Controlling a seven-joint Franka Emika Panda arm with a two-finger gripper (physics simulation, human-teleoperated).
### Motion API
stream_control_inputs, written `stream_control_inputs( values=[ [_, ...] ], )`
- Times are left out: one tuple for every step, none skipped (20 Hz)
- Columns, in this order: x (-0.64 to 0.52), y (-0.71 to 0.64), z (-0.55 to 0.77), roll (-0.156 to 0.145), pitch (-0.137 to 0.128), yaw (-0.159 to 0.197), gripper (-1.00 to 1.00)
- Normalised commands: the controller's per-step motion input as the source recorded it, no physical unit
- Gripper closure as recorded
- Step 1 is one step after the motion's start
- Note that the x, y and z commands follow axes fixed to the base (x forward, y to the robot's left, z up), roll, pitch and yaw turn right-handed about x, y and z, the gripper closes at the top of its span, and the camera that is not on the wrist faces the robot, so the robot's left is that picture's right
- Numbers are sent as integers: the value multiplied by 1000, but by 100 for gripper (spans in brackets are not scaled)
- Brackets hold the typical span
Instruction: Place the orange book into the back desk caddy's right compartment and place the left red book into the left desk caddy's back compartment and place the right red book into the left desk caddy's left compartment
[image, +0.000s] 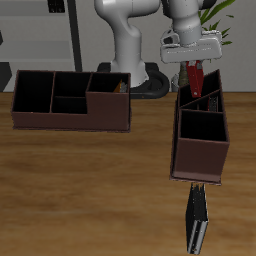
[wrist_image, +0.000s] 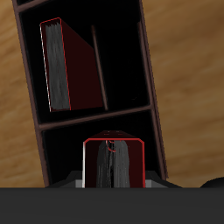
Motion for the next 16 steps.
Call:
stream_control_inputs(
  values=[
    [64, -22, -125, 60, 67, 30, -100],
    [-42, 23, -52, 50, 14, 12, -100],
    [72, -113, 47, -75, -48, 16, -100],
    [79, -8, -22, 67, 44, -53, -100],
    [21, -50, 33, -23, -10, -16, -100],
    [86, -39, 31, 1, -4, -9, -100],
    [-41, 25, 35, 28, -13, 22, -100],
    [18, 4, 30, 13, 18, -13, -100],
    [-121, 45, 144, 27, -27, 26, -100],
    [-18, 3, 48, 0, 3, -7, -100],
    [7, 12, 14, 0, 0, 0, -100],
    [-63, -34, 349, 4, -33, 20, -100],
    [-4, -97, 274, -20, -26, 4, -100],
    [0, -117, 401, -29, -55, 10, -100],
    [37, -151, 428, -23, -82, 23, -100],
    [95, -196, 375, -38, -43, -21, -100]
  ],
)
